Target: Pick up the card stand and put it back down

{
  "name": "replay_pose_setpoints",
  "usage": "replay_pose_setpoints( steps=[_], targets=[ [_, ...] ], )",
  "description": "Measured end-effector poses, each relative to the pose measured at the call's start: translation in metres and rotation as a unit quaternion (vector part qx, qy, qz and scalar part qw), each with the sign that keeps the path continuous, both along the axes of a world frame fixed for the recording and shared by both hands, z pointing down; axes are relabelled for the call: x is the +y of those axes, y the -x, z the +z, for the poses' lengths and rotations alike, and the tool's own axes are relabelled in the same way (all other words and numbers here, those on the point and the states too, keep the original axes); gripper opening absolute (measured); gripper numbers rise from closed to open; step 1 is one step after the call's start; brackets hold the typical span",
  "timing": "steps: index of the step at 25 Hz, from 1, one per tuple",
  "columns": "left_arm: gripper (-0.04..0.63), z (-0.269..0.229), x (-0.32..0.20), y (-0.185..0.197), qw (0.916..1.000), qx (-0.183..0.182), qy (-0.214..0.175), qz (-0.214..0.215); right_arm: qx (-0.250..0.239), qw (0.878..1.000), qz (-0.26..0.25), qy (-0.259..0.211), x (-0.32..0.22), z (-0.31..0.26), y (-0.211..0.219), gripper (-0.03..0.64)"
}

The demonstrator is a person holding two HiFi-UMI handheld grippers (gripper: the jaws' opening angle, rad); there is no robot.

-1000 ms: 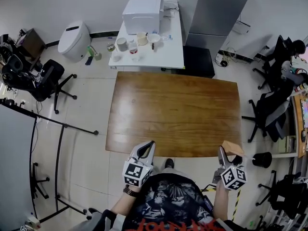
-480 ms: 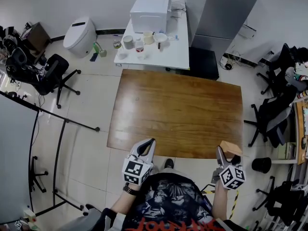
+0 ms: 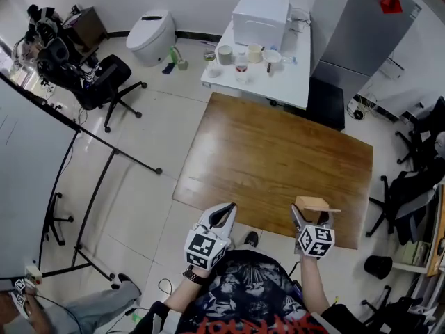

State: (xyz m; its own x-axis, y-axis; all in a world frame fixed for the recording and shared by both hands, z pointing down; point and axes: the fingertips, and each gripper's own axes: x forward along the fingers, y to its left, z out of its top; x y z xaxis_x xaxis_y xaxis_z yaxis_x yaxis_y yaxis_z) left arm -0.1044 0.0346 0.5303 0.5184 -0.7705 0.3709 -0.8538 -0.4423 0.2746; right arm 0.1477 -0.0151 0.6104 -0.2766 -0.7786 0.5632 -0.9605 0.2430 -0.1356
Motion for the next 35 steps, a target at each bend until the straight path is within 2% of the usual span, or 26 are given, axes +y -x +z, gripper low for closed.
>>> replay_pose_setpoints(
  steps=[4, 8, 10, 13, 15, 19, 20, 23, 26, 28, 32, 35],
  targets=[
    [-0.009, 0.007, 0.024, 0.045, 0.9979, 0.001, 0.024, -0.060, -0.013, 0.994, -0.104, 0.035, -0.045, 0.060, 0.114, 0.528],
    [-0.009, 0.009, 0.048, 0.072, 0.9934, -0.007, 0.033, -0.110, 0.041, 0.978, -0.201, 0.037, -0.080, 0.126, 0.200, 0.526],
    [-0.009, 0.011, 0.062, 0.087, 0.9893, -0.018, 0.039, -0.140, 0.062, 0.968, -0.236, 0.054, -0.093, 0.169, 0.234, 0.526],
    [-0.009, 0.014, 0.080, 0.103, 0.9835, -0.033, 0.047, -0.172, 0.088, 0.956, -0.261, 0.098, -0.099, 0.217, 0.263, 0.526],
    [-0.009, 0.014, 0.089, 0.109, 0.9812, -0.037, 0.054, -0.182, 0.099, 0.953, -0.261, 0.116, -0.099, 0.237, 0.271, 0.526],
    [-0.009, 0.014, 0.087, 0.120, 0.9794, -0.035, 0.062, -0.189, 0.056, 0.957, -0.240, 0.150, -0.093, 0.243, 0.283, 0.538],
    [-0.009, 0.015, 0.082, 0.120, 0.9807, -0.034, 0.060, -0.183, 0.036, 0.958, -0.235, 0.162, -0.089, 0.238, 0.281, 0.576],
    [-0.009, 0.017, 0.061, 0.104, 0.9874, -0.023, 0.054, -0.147, -0.029, 0.963, -0.209, 0.170, -0.074, 0.214, 0.255, 0.580],
    [-0.009, 0.016, 0.037, 0.077, 0.9939, -0.011, 0.046, -0.100, -0.078, 0.978, -0.153, 0.119, -0.051, 0.172, 0.189, 0.569],
    [-0.009, 0.017, 0.020, 0.056, 0.9973, -0.001, 0.041, -0.061, -0.099, 0.988, -0.089, 0.075, -0.031, 0.131, 0.124, 0.496],
    [-0.009, 0.018, -0.005, 0.016, 0.9992, 0.017, 0.034, 0.013, -0.063, 0.998, -0.004, 0.016, 0.015, 0.058, 0.006, 0.233],
    [-0.009, 0.015, -0.018, -0.007, 0.9975, 0.015, 0.027, 0.064, -0.045, 0.997, 0.065, -0.010, 0.037, 0.022, -0.045, 0.179]
  ],
)
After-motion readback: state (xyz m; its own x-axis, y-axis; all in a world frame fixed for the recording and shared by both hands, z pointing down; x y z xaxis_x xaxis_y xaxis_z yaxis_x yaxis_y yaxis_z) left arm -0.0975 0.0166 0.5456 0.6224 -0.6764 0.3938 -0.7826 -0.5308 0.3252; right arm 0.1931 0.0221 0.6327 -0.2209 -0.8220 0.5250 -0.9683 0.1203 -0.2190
